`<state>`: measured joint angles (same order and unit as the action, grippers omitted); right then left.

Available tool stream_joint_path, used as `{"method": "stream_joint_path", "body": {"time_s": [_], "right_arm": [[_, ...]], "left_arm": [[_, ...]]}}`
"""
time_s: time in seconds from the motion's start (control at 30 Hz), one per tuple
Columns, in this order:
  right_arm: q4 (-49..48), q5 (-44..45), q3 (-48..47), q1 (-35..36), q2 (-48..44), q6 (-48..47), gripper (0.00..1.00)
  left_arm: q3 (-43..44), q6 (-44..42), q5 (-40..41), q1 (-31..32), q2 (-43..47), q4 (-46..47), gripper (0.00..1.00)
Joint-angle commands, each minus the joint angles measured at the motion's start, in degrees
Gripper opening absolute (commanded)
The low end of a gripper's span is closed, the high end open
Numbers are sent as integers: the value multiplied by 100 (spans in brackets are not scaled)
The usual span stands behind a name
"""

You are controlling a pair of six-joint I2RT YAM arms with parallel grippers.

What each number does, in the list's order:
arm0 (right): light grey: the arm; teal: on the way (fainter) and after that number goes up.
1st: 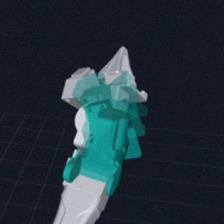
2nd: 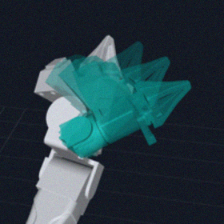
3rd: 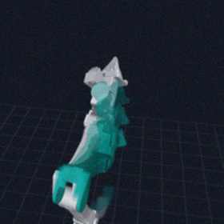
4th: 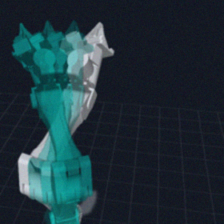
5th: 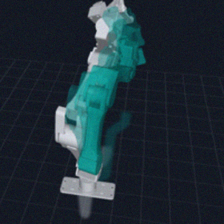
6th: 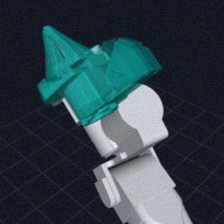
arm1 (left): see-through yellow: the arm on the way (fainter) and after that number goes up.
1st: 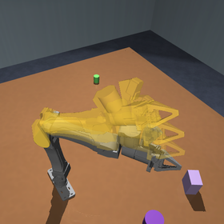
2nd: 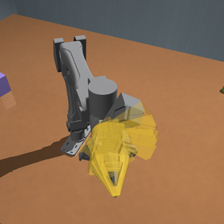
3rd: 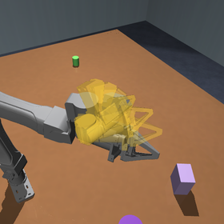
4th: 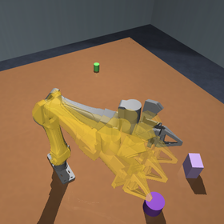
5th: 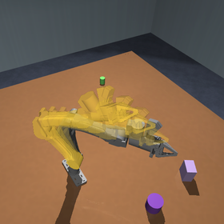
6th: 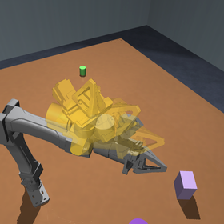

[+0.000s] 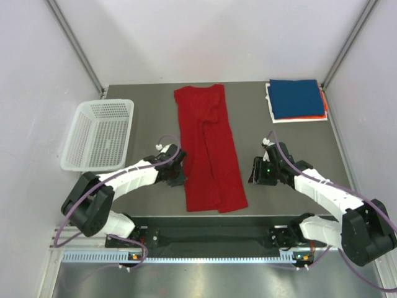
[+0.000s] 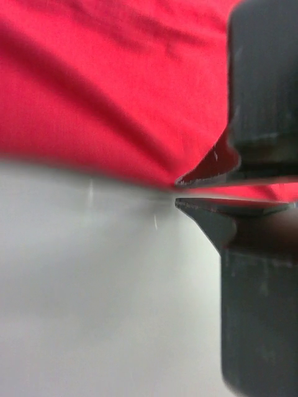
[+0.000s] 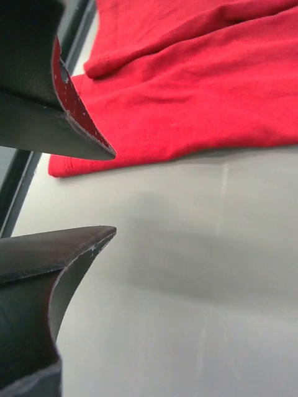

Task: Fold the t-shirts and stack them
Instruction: Fold the tshirt

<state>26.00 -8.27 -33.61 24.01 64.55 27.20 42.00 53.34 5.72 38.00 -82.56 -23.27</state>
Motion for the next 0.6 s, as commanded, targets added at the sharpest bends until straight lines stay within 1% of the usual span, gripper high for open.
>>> {"method": "stream_joint_path", "body": {"time_s": [0.0, 0.03, 0.07, 0.17, 0.23, 0.27, 0.3, 0.37, 0.43, 0.57], "right_arm": [[-314, -236, 135, 209, -110, 303, 47], [-376, -236, 161, 270, -101, 364, 47], [-394, -219, 187, 401, -84, 391, 47], [-455, -148, 205, 578, -13, 461, 47], [-499, -148, 197, 640, 31, 523, 47], [-543, -157, 144, 710, 109, 523, 46], [-552, -140, 126, 736, 145, 532, 46], [-613, -113, 56, 780, 259, 523, 46], [-657, -104, 30, 781, 329, 523, 46], [-780, -166, 91, 842, 479, 523, 46]], "left_arm": [[-165, -131, 272, -275, 363, -872, 18], [-148, -140, 350, -423, 433, -1099, 22], [-139, -149, 525, -477, 600, -1205, 33], [115, -175, 781, -557, 1038, -1557, 44], [273, -236, 537, -557, 1224, -1550, 45], [256, -254, 327, -539, 1312, -1288, 46], [195, -272, -380, -530, 1470, -1051, 47], [-112, -185, -1148, -417, 1603, -428, 48], [-314, -62, -1318, -302, 1542, -258, 48], [-517, 53, -1178, -100, 1331, -249, 48]]}}
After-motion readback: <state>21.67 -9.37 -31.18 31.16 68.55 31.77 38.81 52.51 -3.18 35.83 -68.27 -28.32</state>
